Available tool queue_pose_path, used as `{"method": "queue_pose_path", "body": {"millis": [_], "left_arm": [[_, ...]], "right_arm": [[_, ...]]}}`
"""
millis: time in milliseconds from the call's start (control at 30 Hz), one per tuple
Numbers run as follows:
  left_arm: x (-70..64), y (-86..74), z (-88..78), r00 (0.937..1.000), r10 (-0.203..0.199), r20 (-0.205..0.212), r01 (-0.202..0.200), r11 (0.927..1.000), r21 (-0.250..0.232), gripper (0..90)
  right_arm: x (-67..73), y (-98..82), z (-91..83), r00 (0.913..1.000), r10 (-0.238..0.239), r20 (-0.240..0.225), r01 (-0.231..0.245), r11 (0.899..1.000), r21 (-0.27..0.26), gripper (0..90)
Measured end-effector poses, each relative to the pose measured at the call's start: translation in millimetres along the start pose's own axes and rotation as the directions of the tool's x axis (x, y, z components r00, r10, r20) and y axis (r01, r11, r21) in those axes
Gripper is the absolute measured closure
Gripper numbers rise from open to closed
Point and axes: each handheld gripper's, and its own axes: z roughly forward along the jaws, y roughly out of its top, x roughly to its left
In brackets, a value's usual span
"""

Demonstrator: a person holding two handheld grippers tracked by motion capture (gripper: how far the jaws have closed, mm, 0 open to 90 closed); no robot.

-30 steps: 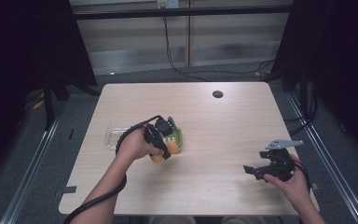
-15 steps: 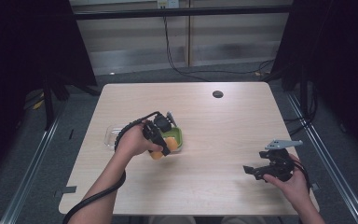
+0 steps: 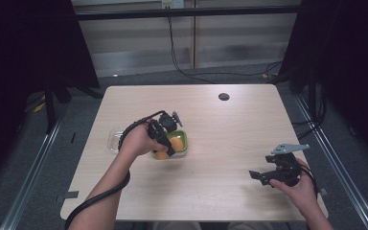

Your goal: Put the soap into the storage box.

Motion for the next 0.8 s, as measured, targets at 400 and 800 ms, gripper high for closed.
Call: {"method": "queue_pose_path", "body": {"millis": [400, 800], "left_arm": [[3.3, 5.3, -0.9, 0.9999, 0.005, 0.012, -0.005, 0.9998, 0.019, 50.0], [7.3, 9.9, -0.6, 0.9998, 0.019, -0.008, -0.019, 0.9994, 0.030, 50.0]], "right_arm": [[0.1, 0.0, 0.2, 1.0000, -0.003, 0.001, 0.003, 1.000, 0.003, 5.0], [0.4, 0.1, 1.0, 1.0000, -0.008, -0.002, 0.008, 1.000, 0.002, 5.0]]}}
